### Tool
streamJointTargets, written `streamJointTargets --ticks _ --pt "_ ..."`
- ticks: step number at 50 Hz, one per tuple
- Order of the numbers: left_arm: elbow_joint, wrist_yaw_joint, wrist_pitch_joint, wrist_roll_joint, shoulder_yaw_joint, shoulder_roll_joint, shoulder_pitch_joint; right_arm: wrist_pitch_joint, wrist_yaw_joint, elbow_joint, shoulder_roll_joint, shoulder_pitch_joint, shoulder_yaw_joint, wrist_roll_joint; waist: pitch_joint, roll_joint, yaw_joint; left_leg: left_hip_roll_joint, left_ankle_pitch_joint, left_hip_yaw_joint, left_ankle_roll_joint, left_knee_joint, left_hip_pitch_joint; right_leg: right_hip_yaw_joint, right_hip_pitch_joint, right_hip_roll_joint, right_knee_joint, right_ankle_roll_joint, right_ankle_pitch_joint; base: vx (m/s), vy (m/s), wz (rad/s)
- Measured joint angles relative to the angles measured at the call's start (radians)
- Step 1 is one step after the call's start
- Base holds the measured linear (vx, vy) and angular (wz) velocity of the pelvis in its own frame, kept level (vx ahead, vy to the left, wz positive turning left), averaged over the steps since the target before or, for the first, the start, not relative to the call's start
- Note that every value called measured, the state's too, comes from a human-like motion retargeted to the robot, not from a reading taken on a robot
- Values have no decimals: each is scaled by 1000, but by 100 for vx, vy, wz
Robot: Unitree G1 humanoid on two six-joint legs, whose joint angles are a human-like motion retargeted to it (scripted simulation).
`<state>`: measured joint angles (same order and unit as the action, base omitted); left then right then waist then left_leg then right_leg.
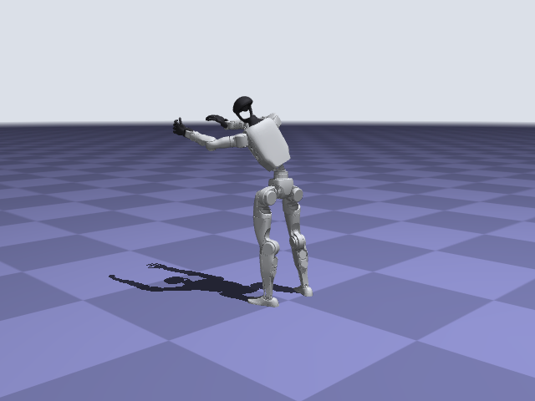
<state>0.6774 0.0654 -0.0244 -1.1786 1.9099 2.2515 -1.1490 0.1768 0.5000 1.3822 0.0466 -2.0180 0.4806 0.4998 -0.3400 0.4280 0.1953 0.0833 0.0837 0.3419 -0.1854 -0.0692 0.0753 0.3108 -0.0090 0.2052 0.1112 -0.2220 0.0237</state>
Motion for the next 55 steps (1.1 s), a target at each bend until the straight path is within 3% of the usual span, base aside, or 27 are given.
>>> streamJointTargets --ticks 5,9,12,15,17,18,19,20,22,25,28,32,36,38,40,45,47,48,50,53,55 --pt "148 -66 109 -131 75 0 0 11 -25 -28 120 24 -98 -15 -73 35 -153 31 14 9 -7 7 15 -6 11 -31 1 18 6 7 0 -13" --pt "422 -94 259 -173 82 0 0 18 -30 -34 213 101 -132 5 -107 61 -307 74 25 20 -29 13 34 -8 35 -77 -23 34 1 7 -1 -15" --pt "737 -159 356 -7 88 -1 0 11 -29 -25 271 234 -217 6 -121 72 -455 99 39 29 -45 15 84 -11 91 -104 -43 43 3 8 0 -8" --pt "1023 -160 329 250 89 -95 0 -5 -25 -16 298 456 -291 16 -134 71 -632 95 60 45 -58 10 209 -20 213 -103 -53 41 20 10 4 -3" --pt "1023 -32 289 299 25 -347 25 -13 -22 -13 258 636 -307 22 -121 57 -708 65 75 48 -59 0 331 -20 332 -74 -53 28 41 11 9 15" --pt "1023 38 245 275 -79 -517 98 -16 -20 -10 217 728 -278 29 -71 44 -694 43 79 40 -56 -7 368 -10 372 -52 -50 19 50 10 15 80" --pt "880 204 51 228 -520 -958 497 -11 -12 5 294 813 -119 34 65 -60 -654 4 63 -1 -38 -11 265 23 279 -6 -20 7 59 8 22 162" --pt "667 418 -218 168 -1129 -1535 1059 -2 0 25 429 895 107 38 245 -211 -601 -43 38 -57 -11 -14 93 69 121 52 24 -7 66 5 20 161" --pt "665 537 -268 111 -1098 -1516 1093 -10 -18 26 587 947 148 9 250 -277 -687 -43 33 -71 -12 -12 69 85 106 54 28 -6 66 2 9 82" --pt "678 578 -264 99 -1026 -1347 1079 -24 -59 5 702 1005 147 -65 255 -316 -731 -47 22 -99 -20 -18 55 120 112 60 26 -8 65 1 3 56" --pt "655 587 -280 109 -937 -1145 1081 -29 -69 -16 772 1044 139 -94 267 -343 -745 -52 13 -122 -32 -18 42 150 118 65 23 -13 62 1 2 49" --pt "492 584 -364 36 -862 -918 1162 -24 -75 -30 805 1048 150 -116 288 -369 -731 -58 2 -141 -42 -18 28 176 121 73 21 -16 58 -1 1 30" --pt "190 532 -469 -58 -919 -767 1310 -14 -86 -45 768 995 194 -127 305 -394 -669 -64 -6 -148 -46 -18 22 186 120 78 22 -15 55 0 0 4" --pt "74 471 -433 156 -1012 -693 1358 -21 -117 -52 749 967 219 -117 312 -409 -639 -65 -9 -150 -50 -18 22 186 121 80 23 -15 54 0 0 0" --pt "-121 530 -487 215 -1103 -638 1462 -23 -116 -60 704 917 266 -111 314 -426 -585 -66 -12 -150 -50 -18 20 187 119 81 23 -16 53 0 0 0" --pt "-485 485 -401 688 -1400 -541 1702 -52 -169 -70 600 797 402 -93 310 -496 -459 -63 -14 -144 -50 -18 24 177 119 77 22 -19 48 0 0 0" --pt "-580 471 -362 808 -1949 -706 2219 -59 -178 -61 617 782 461 -109 324 -542 -480 -61 -13 -137 -43 -18 33 167 121 75 23 -20 47 -4 0 -25" --pt "-541 465 -346 846 -2364 -856 2618 -61 -175 -63 651 821 433 -119 345 -529 -529 -60 -12 -130 -40 -18 34 158 117 74 22 -20 45 -3 0 -37" --pt "-419 453 -334 837 -2902 -1124 3111 -63 -162 -74 640 872 329 -130 348 -455 -557 -61 -11 -118 -32 -17 31 142 104 75 23 -20 42 -3 0 -36" --pt "-363 374 -298 820 -3009 -1357 3110 -62 -148 -77 583 832 340 -151 338 -449 -519 -62 -8 -110 -20 -13 29 127 95 76 25 -21 39 -4 1 -24" --pt "-286 291 -261 799 -3010 -1523 3043 -62 -145 -72 544 799 353 -160 329 -449 -490 -62 -6 -104 -14 -10 28 117 90 75 26 -21 36 -5 2 -21"
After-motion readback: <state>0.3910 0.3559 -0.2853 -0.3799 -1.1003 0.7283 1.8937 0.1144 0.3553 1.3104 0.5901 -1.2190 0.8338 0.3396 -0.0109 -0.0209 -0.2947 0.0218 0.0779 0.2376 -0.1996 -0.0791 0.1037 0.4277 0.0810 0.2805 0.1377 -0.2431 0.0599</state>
